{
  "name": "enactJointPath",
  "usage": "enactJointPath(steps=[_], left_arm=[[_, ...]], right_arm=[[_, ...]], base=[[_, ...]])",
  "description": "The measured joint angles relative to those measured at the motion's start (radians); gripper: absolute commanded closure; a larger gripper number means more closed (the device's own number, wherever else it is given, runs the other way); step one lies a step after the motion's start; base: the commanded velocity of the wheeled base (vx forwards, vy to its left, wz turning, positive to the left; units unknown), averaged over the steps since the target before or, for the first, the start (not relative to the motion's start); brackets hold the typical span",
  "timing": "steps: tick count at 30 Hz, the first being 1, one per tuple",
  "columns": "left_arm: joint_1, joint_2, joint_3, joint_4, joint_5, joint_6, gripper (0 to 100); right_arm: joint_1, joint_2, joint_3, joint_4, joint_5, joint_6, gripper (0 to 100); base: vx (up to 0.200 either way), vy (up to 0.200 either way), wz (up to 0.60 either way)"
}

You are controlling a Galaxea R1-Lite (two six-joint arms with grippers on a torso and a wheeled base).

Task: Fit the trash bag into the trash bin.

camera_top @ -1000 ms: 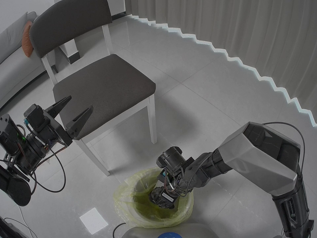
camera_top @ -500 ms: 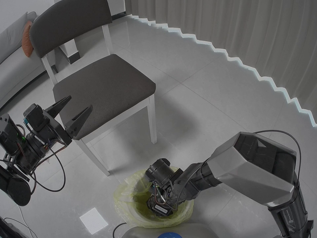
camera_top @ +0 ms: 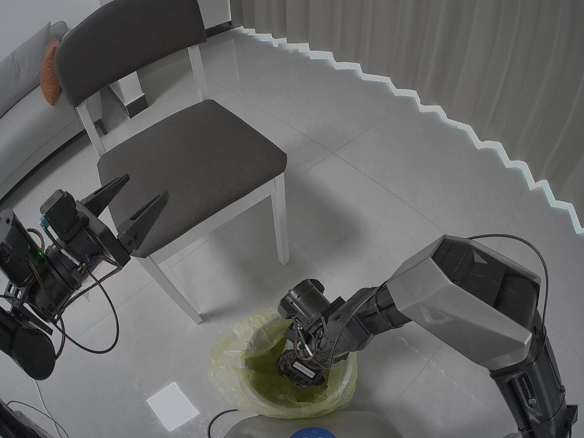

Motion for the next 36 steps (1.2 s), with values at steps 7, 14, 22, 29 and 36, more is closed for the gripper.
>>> enactJointPath(steps=[7,14,22,29,36], left_arm=[[-0.001,-0.003,0.0,0.0,0.0,0.0,0],[0.0,-0.005,-0.001,0.0,-0.001,0.0,0],[0.0,-0.007,-0.002,0.0,-0.001,-0.001,0],[-0.004,-0.006,-0.002,0.0,-0.001,-0.005,0],[-0.021,-0.003,0.0,0.005,-0.003,-0.045,0]], right_arm=[[0.016,0.007,-0.002,0.0,0.0,0.0,100],[0.048,0.006,0.003,0.023,0.0,-0.017,0],[0.063,0.003,-0.001,0.027,0.0,-0.001,0],[0.062,-0.016,0.004,0.024,-0.004,0.017,0],[0.057,-0.061,0.02,0.023,-0.012,0.05,0]], base=[[0.0,0.0,0.0],[0.0,0.0,0.0],[0.0,0.0,0.0],[0.0,0.0,0.0],[0.0,0.0,0.0]])
